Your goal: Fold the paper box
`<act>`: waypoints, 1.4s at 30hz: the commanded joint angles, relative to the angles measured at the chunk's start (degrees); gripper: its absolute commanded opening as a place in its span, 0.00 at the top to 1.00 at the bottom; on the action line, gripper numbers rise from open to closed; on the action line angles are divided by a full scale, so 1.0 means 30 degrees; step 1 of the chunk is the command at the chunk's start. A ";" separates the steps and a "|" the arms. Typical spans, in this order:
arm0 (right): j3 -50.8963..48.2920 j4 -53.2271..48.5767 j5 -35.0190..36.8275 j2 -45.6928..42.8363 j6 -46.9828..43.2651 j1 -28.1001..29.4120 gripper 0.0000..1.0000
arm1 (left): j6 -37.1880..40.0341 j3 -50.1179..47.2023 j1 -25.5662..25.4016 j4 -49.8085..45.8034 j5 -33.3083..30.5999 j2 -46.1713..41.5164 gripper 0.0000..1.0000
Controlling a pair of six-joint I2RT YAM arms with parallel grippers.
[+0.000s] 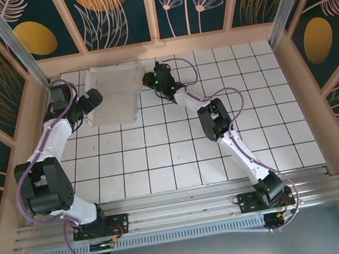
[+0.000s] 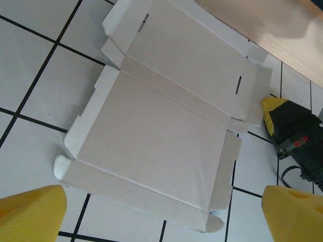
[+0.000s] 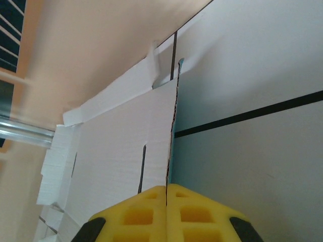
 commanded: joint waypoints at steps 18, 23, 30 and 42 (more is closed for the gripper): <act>-2.0090 0.0635 -0.1867 -1.8855 -0.9368 -0.2731 1.00 | 0.2431 -0.1452 0.0054 0.4271 0.7741 -0.1649 0.01; -2.3053 0.0230 -0.2429 -2.2212 -1.0603 -0.2960 1.00 | 0.1784 -0.1226 0.0028 0.4540 0.7384 -0.0301 0.05; -2.7349 0.0564 -0.1897 -2.5995 -1.0215 -0.2878 1.00 | 0.2337 -0.0160 -0.1341 0.4489 0.8075 0.3353 0.13; -2.9495 0.0990 -0.1785 -2.7450 -0.9890 -0.2918 1.00 | 0.1133 0.0970 -0.3527 0.5633 0.8243 0.8210 0.39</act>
